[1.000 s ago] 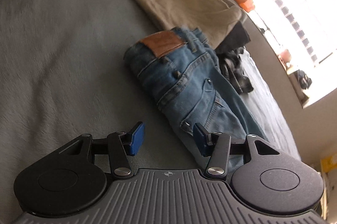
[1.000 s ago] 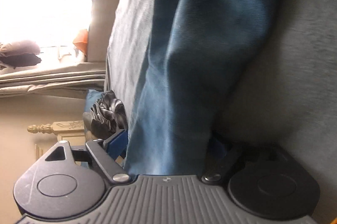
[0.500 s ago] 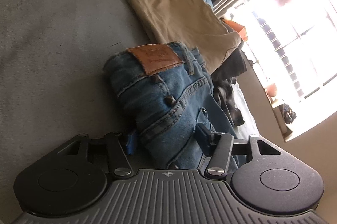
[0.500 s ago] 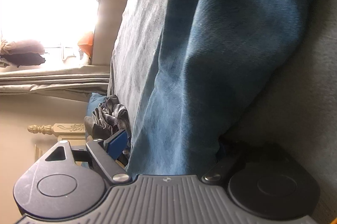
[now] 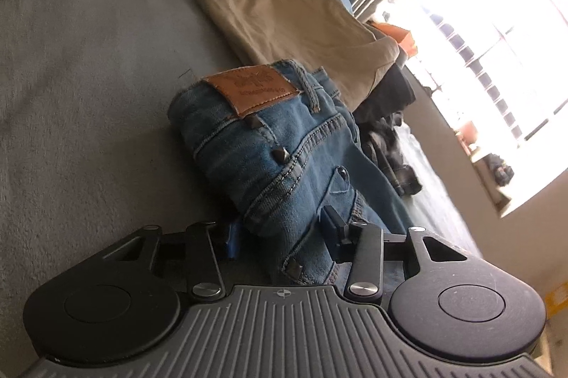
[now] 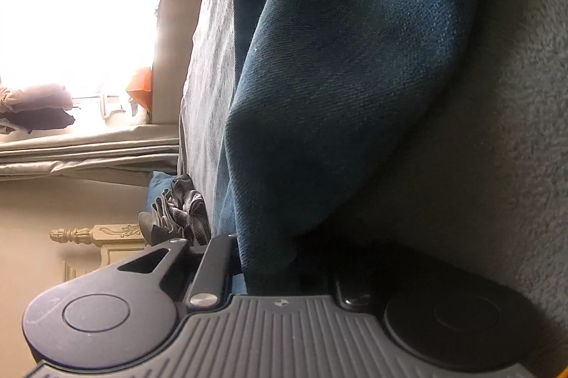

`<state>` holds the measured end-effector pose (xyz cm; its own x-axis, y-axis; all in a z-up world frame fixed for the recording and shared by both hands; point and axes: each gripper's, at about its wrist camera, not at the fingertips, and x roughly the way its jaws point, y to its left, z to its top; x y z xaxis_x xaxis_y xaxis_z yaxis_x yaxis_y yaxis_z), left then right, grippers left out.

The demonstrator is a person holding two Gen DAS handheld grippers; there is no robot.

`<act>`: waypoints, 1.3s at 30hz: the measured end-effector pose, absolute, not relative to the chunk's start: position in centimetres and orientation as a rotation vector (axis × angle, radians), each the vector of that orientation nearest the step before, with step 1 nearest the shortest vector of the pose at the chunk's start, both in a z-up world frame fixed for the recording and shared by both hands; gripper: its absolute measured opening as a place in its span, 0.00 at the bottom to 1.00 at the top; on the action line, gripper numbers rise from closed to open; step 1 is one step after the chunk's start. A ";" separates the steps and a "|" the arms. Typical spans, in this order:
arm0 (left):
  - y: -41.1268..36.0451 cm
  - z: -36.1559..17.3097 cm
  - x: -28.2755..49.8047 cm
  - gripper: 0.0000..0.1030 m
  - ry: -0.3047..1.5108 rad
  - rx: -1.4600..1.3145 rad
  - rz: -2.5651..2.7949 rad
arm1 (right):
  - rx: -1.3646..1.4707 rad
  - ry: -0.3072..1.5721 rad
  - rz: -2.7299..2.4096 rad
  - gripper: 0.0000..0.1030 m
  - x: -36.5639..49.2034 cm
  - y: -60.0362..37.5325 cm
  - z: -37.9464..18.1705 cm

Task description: Fold clothes

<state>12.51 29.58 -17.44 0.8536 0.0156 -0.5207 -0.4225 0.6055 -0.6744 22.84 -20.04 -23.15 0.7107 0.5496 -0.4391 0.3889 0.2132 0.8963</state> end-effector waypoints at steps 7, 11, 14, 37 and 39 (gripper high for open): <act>29.9 -17.1 13.1 0.33 0.512 -0.917 0.307 | 1.412 0.852 0.132 0.15 23.2 -20.0 -23.3; 29.2 -16.0 12.9 0.20 0.507 -0.863 0.335 | 1.335 0.871 0.128 0.11 23.7 -19.7 -22.3; 29.6 -15.1 12.5 0.17 0.489 -0.864 0.324 | 1.150 0.844 0.139 0.09 23.7 -18.6 -20.0; 33.8 -13.9 1.1 0.19 0.587 -0.757 0.410 | 0.909 1.148 0.444 0.10 15.9 -15.0 -16.6; 33.5 -14.7 1.6 0.22 0.626 -0.724 0.435 | 0.885 1.213 0.416 0.21 16.7 -14.5 -17.7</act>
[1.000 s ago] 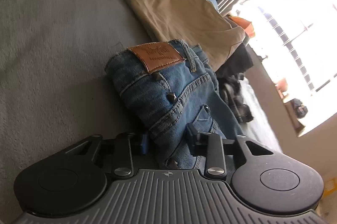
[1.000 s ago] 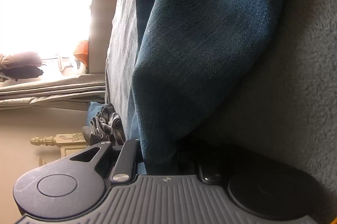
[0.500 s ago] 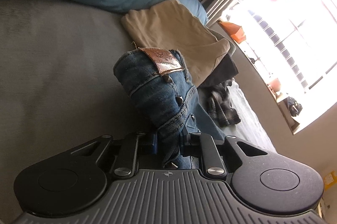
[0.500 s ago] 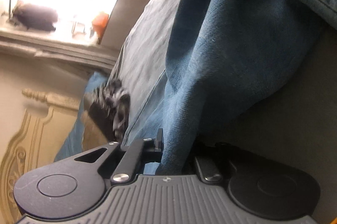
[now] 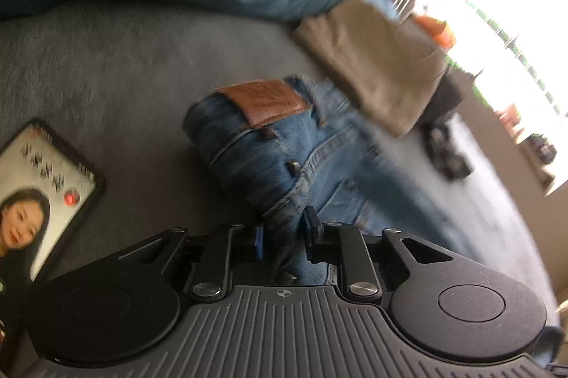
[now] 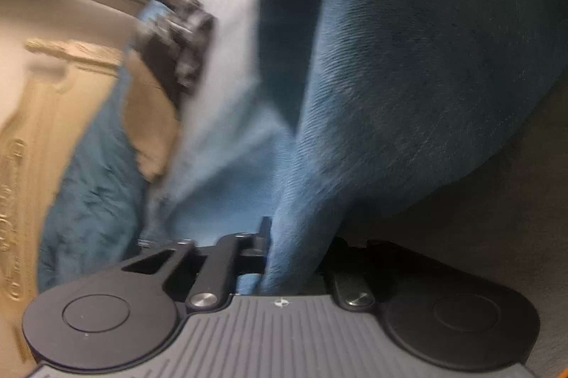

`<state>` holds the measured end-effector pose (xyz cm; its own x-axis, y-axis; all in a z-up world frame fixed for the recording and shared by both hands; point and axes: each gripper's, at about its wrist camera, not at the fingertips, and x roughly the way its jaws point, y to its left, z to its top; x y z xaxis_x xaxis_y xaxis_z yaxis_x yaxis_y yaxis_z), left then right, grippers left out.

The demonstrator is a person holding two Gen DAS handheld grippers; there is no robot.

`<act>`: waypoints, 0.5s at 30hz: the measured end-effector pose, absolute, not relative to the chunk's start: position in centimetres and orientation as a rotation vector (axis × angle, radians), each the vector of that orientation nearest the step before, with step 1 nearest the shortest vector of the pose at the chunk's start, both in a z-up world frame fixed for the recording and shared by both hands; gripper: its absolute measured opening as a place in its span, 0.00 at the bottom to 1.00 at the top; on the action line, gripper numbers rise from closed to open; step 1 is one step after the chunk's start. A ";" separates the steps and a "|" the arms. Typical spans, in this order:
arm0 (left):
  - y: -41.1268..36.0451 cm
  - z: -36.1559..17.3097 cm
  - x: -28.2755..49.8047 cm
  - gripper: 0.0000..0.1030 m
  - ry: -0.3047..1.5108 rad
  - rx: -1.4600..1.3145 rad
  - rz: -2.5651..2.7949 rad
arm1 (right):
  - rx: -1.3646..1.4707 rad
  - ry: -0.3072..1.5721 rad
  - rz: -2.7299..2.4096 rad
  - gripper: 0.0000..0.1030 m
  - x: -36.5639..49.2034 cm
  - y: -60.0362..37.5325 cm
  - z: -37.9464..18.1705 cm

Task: Fold clothes
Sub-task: 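Open both grippers and lift them off the folded jeans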

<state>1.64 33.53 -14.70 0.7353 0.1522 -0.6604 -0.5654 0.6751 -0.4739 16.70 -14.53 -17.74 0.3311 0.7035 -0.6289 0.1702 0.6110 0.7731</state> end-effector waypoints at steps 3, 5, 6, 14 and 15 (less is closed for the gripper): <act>33.4 -14.1 1.3 0.28 0.627 -0.695 0.434 | 0.903 1.252 0.427 0.33 15.9 -16.4 -17.5; 33.6 -13.9 0.8 0.31 0.646 -0.698 0.441 | 0.787 1.243 0.413 0.45 15.4 -17.3 -15.4; 33.7 -13.7 0.5 0.32 0.656 -0.701 0.442 | 0.720 1.238 0.407 0.48 15.1 -17.6 -14.3; 31.3 -12.7 -1.4 0.36 0.675 -0.644 0.378 | 0.119 1.089 0.670 0.50 13.5 -14.4 -2.8; 30.9 -12.6 -1.3 0.36 0.671 -0.625 0.372 | 0.105 1.048 0.704 0.52 13.8 -13.3 -1.9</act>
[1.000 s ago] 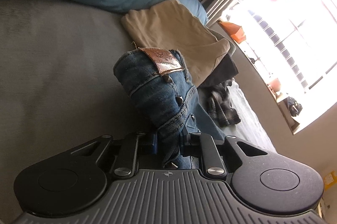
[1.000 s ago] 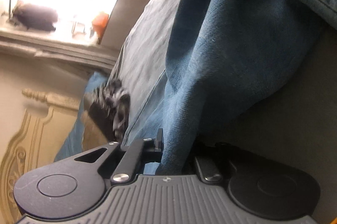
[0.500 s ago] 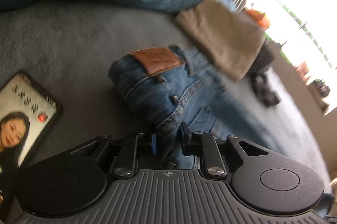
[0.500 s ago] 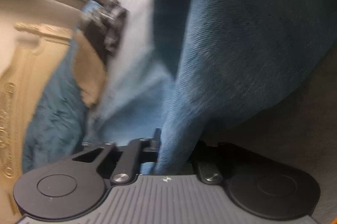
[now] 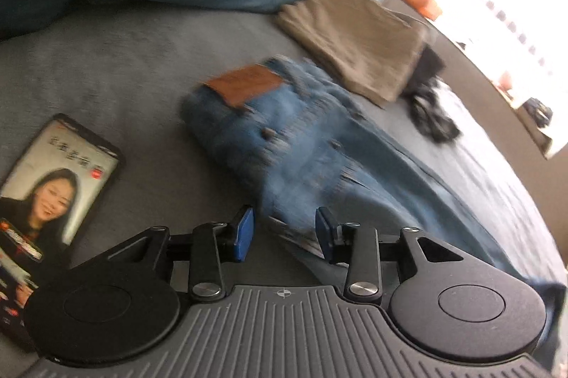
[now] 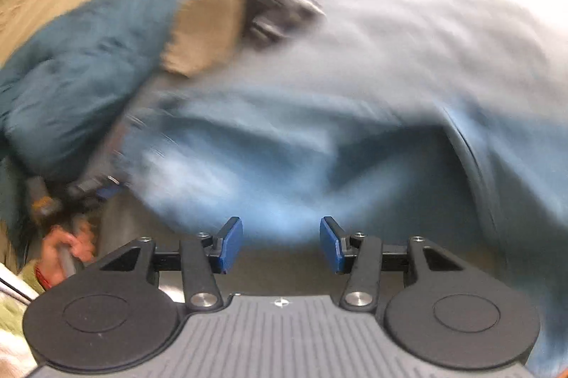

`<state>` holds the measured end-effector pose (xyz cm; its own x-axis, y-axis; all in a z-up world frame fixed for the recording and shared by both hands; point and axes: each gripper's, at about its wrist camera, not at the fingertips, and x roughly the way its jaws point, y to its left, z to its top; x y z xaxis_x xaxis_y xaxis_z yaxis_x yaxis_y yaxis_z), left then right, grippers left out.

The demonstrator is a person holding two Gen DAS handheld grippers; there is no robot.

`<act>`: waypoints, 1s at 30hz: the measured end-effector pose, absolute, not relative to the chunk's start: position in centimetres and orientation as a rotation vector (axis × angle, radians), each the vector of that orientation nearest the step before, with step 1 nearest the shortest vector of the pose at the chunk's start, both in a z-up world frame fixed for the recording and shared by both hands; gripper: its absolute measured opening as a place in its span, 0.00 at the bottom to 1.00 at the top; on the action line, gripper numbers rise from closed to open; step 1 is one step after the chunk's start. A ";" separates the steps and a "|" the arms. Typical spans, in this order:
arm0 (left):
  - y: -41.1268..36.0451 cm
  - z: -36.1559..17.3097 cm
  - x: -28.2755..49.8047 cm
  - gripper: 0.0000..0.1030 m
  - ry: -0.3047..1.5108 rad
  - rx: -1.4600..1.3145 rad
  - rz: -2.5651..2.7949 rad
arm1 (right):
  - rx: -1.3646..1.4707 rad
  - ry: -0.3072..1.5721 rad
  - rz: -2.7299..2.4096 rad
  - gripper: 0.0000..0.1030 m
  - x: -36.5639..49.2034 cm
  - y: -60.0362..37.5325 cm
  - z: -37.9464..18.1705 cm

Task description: Fold clothes

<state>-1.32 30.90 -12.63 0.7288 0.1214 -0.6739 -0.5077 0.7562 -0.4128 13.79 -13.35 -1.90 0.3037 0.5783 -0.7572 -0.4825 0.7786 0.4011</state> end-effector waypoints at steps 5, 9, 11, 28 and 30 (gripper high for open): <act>30.0 -12.6 -1.3 0.37 0.663 -0.570 0.352 | -0.063 0.916 0.880 0.57 17.7 -0.6 -1.2; 31.0 -12.3 -2.2 0.37 0.627 -0.554 0.368 | -0.259 0.874 1.015 0.57 19.8 10.5 -3.1; 31.2 -12.0 -2.5 0.37 0.593 -0.515 0.382 | -0.334 0.857 1.072 0.57 20.1 14.8 -4.4; 31.9 -12.7 0.6 0.36 0.507 -0.453 0.351 | -0.475 0.881 1.043 0.03 20.4 21.7 -9.1; 31.9 -12.6 1.1 0.36 0.492 -0.441 0.348 | -0.505 0.839 1.029 0.03 20.1 21.6 -8.5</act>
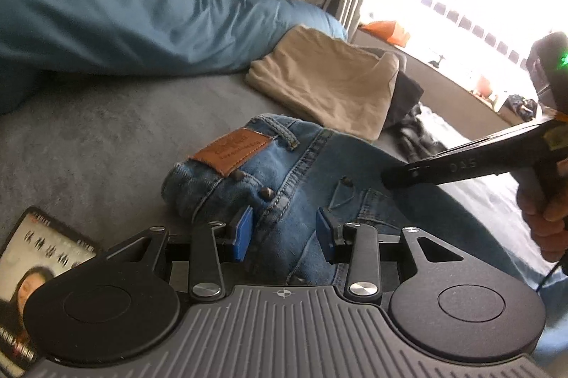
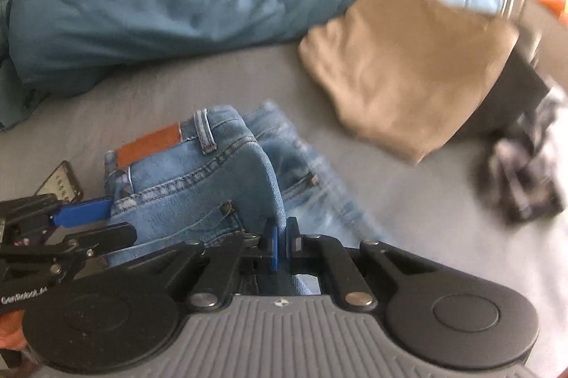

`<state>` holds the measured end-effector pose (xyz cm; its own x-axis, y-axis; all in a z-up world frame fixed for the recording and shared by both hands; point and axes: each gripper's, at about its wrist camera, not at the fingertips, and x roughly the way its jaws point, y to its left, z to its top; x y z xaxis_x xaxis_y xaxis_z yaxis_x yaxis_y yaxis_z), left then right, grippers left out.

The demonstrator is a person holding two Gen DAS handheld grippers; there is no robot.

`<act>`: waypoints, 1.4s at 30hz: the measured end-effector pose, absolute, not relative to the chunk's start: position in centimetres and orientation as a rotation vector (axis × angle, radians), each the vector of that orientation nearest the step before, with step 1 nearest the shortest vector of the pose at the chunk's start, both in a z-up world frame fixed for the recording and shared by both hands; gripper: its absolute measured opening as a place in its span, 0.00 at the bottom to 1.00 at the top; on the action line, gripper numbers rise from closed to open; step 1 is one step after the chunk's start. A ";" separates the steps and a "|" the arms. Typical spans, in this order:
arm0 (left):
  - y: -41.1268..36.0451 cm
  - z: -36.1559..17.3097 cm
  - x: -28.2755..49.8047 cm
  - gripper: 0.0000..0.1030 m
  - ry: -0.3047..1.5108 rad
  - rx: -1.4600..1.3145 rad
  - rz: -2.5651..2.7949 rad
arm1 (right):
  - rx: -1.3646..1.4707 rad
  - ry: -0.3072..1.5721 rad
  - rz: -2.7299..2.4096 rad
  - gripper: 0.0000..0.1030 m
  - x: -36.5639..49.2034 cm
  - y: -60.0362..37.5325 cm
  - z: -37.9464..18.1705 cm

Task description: Fold clothes

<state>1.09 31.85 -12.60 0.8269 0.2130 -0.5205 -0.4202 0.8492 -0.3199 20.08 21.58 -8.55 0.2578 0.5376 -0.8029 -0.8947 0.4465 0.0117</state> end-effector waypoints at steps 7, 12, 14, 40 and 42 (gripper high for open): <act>31.1 -12.8 2.5 0.36 0.472 -0.445 0.347 | -0.587 0.761 0.976 0.03 20.2 22.1 -8.8; 31.2 -12.8 3.1 0.36 0.468 -0.451 0.342 | -0.616 0.715 0.961 0.03 20.3 22.3 -8.1; 31.2 -13.0 3.5 0.36 0.481 -0.448 0.342 | -0.650 0.697 0.957 0.03 20.1 22.5 -8.3; 32.5 -14.3 9.3 0.33 0.560 -0.388 0.357 | -0.330 0.902 0.948 0.43 24.6 11.6 -9.2; 32.4 -14.3 9.4 0.32 0.560 -0.383 0.362 | -0.315 0.951 0.922 0.43 25.3 9.8 -9.8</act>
<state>9.39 32.44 -14.33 0.7882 0.2255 -0.5726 -0.4297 0.8678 -0.2497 25.32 9.84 -9.76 0.2504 0.5340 -0.8075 -0.7902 0.5946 0.1482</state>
